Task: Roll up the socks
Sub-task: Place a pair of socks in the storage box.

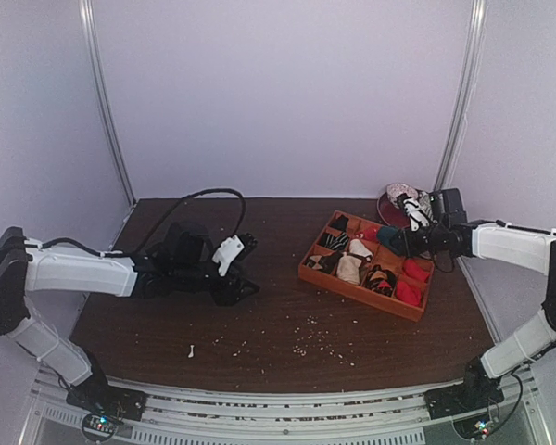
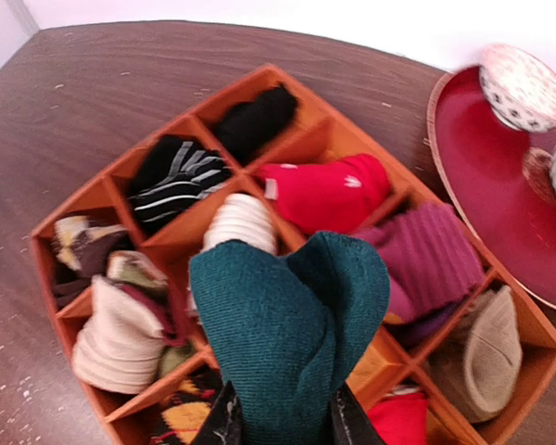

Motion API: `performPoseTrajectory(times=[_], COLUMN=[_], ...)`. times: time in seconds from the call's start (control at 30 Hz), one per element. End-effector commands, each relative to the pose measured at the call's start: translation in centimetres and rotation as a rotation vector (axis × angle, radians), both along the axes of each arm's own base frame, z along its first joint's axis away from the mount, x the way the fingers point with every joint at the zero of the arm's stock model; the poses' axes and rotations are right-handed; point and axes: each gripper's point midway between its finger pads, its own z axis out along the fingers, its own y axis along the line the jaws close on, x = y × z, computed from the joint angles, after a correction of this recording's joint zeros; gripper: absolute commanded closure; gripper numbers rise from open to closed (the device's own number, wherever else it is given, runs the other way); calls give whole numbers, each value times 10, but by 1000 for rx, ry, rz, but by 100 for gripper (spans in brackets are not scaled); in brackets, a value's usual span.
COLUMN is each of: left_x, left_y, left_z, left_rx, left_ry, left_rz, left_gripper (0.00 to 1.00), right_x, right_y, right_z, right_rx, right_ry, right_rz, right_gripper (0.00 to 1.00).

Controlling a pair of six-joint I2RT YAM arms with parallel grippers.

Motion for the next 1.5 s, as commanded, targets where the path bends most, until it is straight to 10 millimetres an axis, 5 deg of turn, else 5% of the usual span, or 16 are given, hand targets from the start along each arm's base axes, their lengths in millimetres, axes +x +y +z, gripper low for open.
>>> performPoseTrajectory(times=[0.0,0.27,1.0,1.47], left_x=[4,-2,-15,-21], left_y=[2,7,13,13], left_z=[2,-8,-5,-11], left_rx=[-14,-2,-37,-39], left_ry=[-23,-7,-20,-4], left_rz=[-2,-12,-40,-63], left_gripper=[44,45,44,44], right_x=[10,2,19,-6], right_y=[-18,-27,-28,-34], right_z=[-9,-45,-81,-131], right_rx=[8,9,-132,-364], right_ry=[-1,55,100,312], right_rz=[-125,-231,-362,-373], right_gripper=[100,100,100,100])
